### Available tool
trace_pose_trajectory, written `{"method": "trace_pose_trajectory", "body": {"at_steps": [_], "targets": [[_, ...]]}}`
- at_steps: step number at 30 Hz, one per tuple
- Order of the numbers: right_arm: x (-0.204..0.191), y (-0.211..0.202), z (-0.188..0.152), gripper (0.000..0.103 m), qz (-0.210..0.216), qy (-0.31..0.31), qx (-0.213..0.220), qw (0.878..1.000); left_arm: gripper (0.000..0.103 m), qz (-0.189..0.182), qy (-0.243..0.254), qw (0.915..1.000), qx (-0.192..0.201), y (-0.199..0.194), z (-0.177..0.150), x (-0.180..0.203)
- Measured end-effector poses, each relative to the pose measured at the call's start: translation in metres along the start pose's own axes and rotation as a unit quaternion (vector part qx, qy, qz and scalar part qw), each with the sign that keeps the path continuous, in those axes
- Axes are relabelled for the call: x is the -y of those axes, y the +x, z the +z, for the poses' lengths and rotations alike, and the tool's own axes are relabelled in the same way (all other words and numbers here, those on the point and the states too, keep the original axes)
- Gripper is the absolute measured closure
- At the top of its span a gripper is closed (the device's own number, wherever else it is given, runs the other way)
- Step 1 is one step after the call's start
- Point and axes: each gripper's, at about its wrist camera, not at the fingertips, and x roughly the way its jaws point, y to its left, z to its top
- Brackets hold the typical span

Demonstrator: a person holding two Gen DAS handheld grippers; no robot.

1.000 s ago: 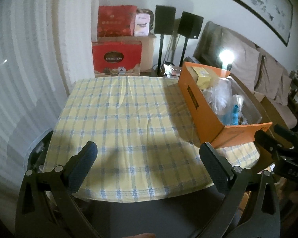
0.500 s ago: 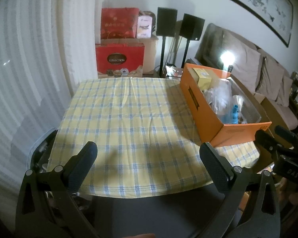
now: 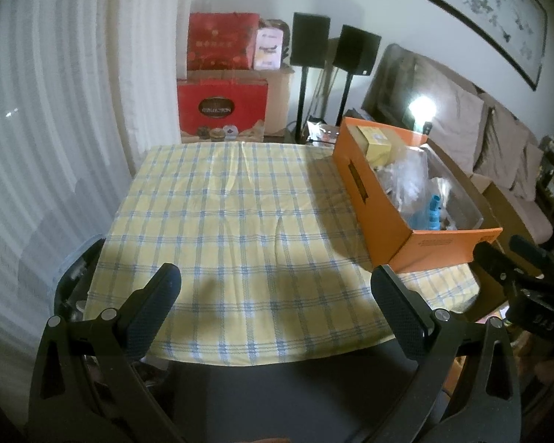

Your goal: Organize objects

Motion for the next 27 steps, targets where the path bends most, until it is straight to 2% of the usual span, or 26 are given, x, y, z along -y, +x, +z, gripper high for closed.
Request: {"method": "trace_pose_trajectory", "body": {"at_steps": [27], "targets": [[0.0001, -0.0005, 0.0002, 0.001, 0.0, 0.001, 0.001, 1.0, 0.0, 0.004, 0.002, 1.0, 0.001, 0.0022, 0.0001, 0.0008]]}}
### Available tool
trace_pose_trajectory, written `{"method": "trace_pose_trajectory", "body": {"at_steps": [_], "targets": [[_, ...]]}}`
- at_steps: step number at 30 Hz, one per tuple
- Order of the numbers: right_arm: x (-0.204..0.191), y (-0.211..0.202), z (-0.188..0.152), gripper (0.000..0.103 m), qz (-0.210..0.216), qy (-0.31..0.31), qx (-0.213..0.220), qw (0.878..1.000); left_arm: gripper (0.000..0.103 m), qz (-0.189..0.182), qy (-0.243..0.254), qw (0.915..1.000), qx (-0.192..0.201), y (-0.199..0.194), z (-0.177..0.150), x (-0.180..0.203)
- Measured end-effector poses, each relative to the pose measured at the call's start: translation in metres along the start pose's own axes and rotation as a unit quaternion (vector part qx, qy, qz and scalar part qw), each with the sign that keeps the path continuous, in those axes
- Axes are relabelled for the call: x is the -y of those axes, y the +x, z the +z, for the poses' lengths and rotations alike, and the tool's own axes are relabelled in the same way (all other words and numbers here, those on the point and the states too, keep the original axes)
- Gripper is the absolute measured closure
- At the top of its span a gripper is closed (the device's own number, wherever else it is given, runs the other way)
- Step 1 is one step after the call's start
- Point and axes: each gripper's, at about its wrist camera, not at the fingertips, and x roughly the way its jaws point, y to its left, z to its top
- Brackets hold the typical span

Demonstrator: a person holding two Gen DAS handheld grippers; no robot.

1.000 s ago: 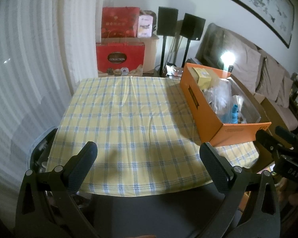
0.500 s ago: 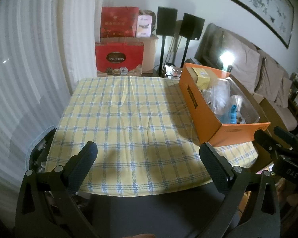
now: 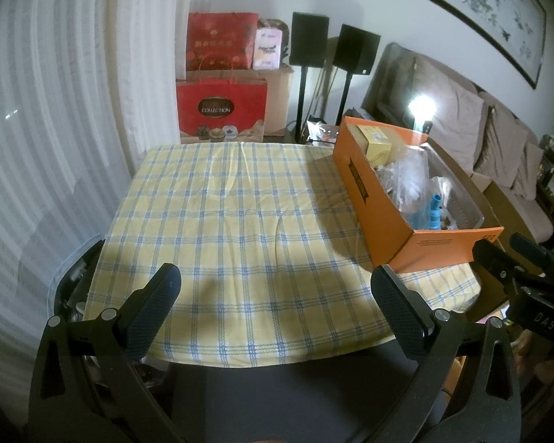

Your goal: Organize objects

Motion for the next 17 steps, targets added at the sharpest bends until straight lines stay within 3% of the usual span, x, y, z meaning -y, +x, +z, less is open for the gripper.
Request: {"method": "trace_pose_trajectory", "body": {"at_steps": [17], "targets": [[-0.0012, 0.0, 0.0008, 0.001, 0.0, 0.002, -0.001, 1.0, 0.0, 0.002, 0.005, 1.0, 0.002, -0.0004, 0.0015, 0.0027]]}}
